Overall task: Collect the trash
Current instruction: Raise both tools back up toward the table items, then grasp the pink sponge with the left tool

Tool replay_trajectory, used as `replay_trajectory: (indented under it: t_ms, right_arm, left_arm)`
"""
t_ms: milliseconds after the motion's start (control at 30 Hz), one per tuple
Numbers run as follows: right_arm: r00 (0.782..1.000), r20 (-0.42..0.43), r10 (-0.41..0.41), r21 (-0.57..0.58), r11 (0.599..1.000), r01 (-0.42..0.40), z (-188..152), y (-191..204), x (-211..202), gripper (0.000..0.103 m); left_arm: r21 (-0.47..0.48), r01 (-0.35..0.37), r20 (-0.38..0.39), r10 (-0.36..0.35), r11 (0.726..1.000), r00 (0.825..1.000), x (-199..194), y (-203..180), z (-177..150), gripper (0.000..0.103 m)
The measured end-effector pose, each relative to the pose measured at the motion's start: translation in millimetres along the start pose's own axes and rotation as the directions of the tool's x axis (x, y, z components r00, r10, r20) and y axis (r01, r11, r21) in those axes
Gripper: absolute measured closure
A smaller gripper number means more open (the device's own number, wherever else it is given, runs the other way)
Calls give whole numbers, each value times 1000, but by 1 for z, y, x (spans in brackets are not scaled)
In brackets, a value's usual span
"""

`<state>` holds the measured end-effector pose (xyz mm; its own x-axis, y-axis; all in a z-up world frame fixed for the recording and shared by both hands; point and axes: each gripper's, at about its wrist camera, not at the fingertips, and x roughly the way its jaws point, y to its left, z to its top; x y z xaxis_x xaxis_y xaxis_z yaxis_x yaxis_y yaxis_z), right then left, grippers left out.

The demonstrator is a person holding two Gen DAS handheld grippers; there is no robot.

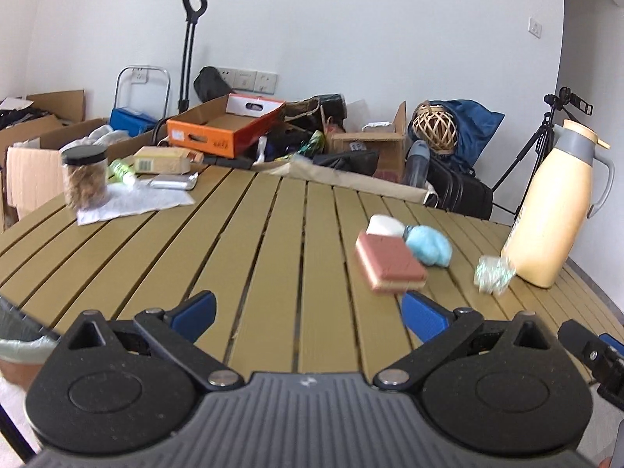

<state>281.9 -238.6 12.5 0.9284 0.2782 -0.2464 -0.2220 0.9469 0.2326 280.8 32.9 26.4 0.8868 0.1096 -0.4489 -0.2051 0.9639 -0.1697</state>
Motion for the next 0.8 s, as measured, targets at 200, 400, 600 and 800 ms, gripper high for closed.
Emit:
replay_trajectory:
  t_ms: [200, 400, 600, 800]
  right_arm:
    - [998, 47, -36, -8, 999, 36, 21, -11, 38, 0]
    - [996, 45, -74, 7, 997, 74, 29, -17, 76, 0]
    - [994, 14, -109, 85, 991, 107, 38, -37, 115, 0]
    - [990, -19, -137, 96, 986, 138, 43, -49, 148, 0]
  left_arm:
    - [-8, -10, 0, 10, 1000, 1000, 38, -24, 13, 0]
    - [-16, -42, -17, 42, 999, 999, 82, -40, 25, 0]
    - [7, -39, -32, 39, 999, 999, 121, -57, 34, 0]
    - [24, -29, -73, 31, 999, 997, 160, -74, 34, 0]
